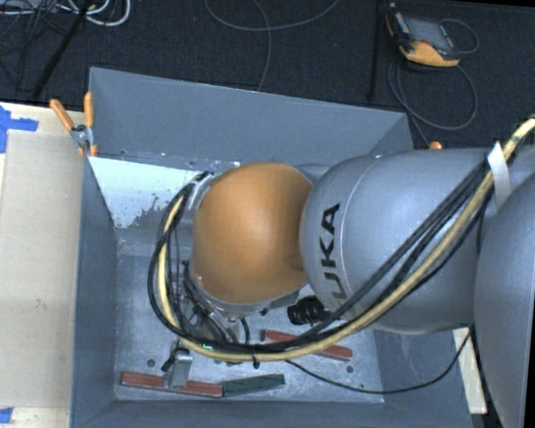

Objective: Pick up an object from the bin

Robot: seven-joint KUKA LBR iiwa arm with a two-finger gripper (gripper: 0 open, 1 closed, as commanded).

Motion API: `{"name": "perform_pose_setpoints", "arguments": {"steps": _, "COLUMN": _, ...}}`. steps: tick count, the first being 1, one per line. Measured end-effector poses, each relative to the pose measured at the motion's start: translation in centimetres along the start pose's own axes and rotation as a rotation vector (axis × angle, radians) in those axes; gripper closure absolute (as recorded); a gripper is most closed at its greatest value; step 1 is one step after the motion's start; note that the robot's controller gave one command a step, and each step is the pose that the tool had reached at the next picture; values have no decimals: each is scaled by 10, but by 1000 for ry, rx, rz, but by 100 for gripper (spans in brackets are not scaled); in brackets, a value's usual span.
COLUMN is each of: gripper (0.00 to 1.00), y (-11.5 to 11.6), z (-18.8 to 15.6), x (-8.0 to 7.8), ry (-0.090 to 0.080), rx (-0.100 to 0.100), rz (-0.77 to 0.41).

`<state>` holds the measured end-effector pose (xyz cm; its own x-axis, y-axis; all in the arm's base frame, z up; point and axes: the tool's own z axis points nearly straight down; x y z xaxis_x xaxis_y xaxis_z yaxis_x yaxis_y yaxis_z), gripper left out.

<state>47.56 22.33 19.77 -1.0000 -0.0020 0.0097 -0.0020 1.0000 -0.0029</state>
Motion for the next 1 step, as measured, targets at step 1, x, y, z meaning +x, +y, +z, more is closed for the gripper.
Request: {"name": "perform_pose_setpoints", "arguments": {"steps": 1, "gripper": 0, "y": -21, "z": 126, "x": -3, "ry": -32, "rx": -7, "rz": -184}}
